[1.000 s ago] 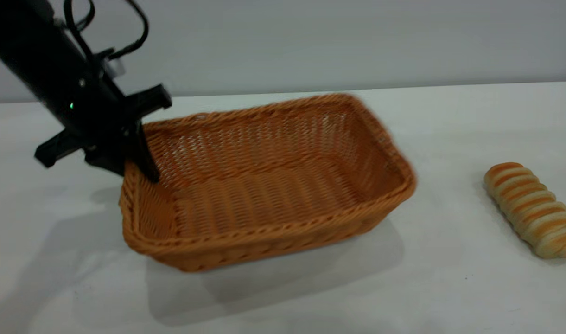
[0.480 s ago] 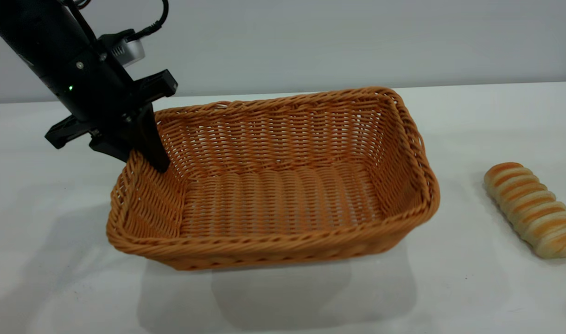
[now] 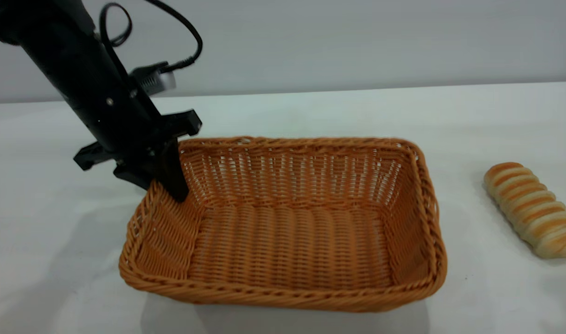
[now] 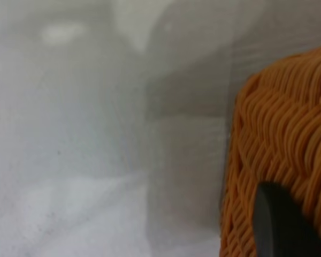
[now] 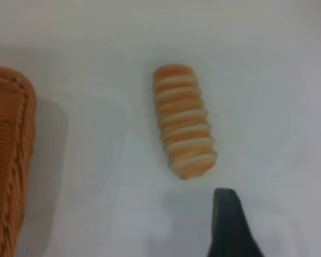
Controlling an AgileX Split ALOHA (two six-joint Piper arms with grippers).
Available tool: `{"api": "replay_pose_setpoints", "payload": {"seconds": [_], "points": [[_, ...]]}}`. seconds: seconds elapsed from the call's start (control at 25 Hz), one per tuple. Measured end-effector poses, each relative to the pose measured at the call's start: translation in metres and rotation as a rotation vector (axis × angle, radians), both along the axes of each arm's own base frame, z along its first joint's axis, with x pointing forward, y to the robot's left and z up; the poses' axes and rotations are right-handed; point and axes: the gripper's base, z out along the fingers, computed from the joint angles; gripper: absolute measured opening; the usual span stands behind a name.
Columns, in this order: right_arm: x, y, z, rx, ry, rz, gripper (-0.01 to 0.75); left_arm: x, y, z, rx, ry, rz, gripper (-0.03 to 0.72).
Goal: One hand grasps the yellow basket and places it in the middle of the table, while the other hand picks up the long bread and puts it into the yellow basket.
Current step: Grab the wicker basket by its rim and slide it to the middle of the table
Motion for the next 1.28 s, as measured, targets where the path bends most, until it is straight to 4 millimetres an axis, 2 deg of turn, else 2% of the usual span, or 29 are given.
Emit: {"api": "replay_pose_setpoints", "payload": {"seconds": [0.16,0.24,0.32,0.52,0.6,0.72,0.88,1.12,1.28], "points": [[0.017,0.003,-0.016,0.004,0.045,0.005,0.49,0.001,0.0,-0.006,0.012,0.001,-0.002,0.123],[0.025,0.005,-0.026,0.001,0.071,0.009,0.49,0.001,0.0,-0.007,0.01,0.001,0.001,0.175],[0.033,0.006,-0.035,-0.002,0.086,0.018,0.49,0.001,0.0,-0.007,0.007,0.002,0.005,0.273],[0.051,0.01,-0.057,-0.027,0.116,0.058,0.501,0.001,-0.001,-0.006,0.001,0.002,0.009,0.581],[0.058,0.011,-0.065,-0.036,0.119,0.072,0.521,0.001,-0.001,-0.006,0.001,0.004,0.009,0.65],[0.067,0.012,-0.078,-0.04,0.123,0.085,0.552,0.001,-0.001,-0.006,0.0,0.004,0.008,0.665],[0.078,0.015,-0.097,-0.044,0.15,0.1,0.58,0.001,-0.001,-0.006,0.0,0.005,0.007,0.638],[0.102,0.018,-0.126,-0.051,0.242,0.096,0.585,0.004,0.001,-0.004,0.024,-0.014,-0.022,0.593],[0.117,0.02,-0.141,-0.056,0.295,0.088,0.585,0.011,0.003,0.005,0.081,-0.036,-0.106,0.584]]}}
